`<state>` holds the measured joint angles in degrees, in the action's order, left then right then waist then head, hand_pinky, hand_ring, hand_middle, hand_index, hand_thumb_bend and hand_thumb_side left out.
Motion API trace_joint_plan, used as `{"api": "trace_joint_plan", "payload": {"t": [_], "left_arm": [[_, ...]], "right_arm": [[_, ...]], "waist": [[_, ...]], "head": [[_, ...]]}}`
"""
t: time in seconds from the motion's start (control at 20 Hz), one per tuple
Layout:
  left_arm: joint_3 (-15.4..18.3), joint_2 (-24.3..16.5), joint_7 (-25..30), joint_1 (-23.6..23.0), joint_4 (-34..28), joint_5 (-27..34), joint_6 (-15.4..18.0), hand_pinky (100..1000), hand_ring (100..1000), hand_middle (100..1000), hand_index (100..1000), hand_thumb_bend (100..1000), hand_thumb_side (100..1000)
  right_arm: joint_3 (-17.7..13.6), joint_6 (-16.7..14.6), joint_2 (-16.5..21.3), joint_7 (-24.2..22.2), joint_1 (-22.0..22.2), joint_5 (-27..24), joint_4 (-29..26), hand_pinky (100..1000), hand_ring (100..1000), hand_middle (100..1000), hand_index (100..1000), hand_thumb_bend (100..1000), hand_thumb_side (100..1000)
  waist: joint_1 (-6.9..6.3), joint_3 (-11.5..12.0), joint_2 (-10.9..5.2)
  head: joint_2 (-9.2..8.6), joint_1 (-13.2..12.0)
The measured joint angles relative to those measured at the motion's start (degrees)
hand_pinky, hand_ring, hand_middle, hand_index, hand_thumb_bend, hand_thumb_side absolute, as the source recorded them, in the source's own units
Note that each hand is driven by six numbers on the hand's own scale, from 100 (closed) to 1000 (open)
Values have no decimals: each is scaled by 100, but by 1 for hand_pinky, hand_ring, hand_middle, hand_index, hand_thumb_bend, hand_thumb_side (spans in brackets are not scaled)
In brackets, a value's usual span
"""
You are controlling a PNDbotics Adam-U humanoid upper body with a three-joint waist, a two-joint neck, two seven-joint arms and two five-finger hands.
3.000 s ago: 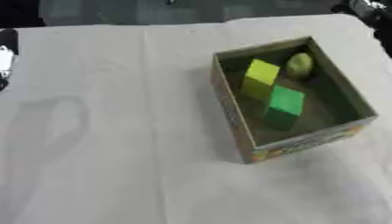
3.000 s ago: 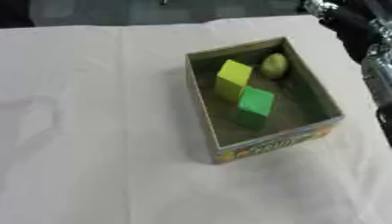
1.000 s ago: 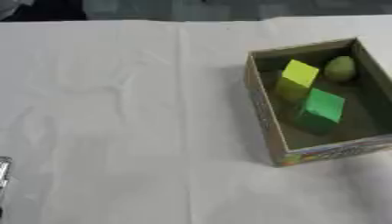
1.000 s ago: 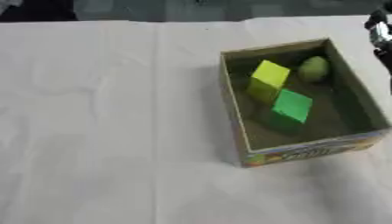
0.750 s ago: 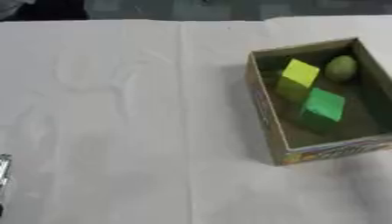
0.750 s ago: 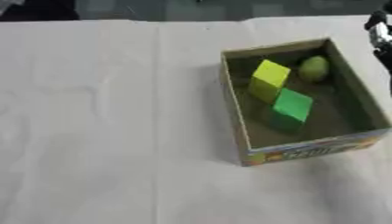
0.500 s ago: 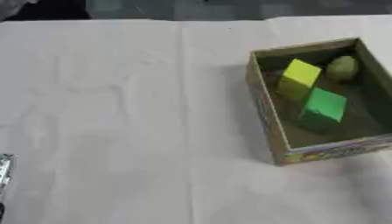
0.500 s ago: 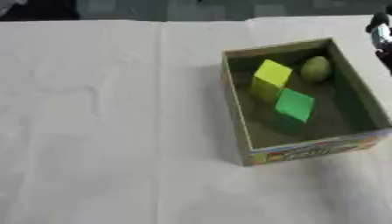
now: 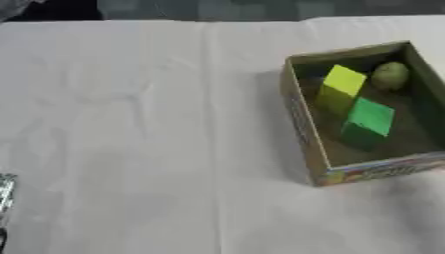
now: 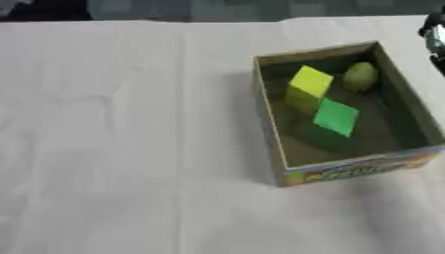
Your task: Pick up the objects with one hand, pass them to the other hand, and then place them into the box on the other side of the table.
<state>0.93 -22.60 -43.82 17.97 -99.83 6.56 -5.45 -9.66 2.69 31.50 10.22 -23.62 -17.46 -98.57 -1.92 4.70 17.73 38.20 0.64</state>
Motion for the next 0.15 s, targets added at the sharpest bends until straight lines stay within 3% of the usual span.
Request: {"api": "trace_joint_plan", "payload": {"t": [0.15], "left_arm": [[9,33,-7,-24,0,1,-3,859,704,646,829,299,774]], "right_arm": [[1,3,0,3,-1,0,-2,951,791,919,917,164,369]], "waist": [[0,0,0]], "head": [[7,-33]]}}
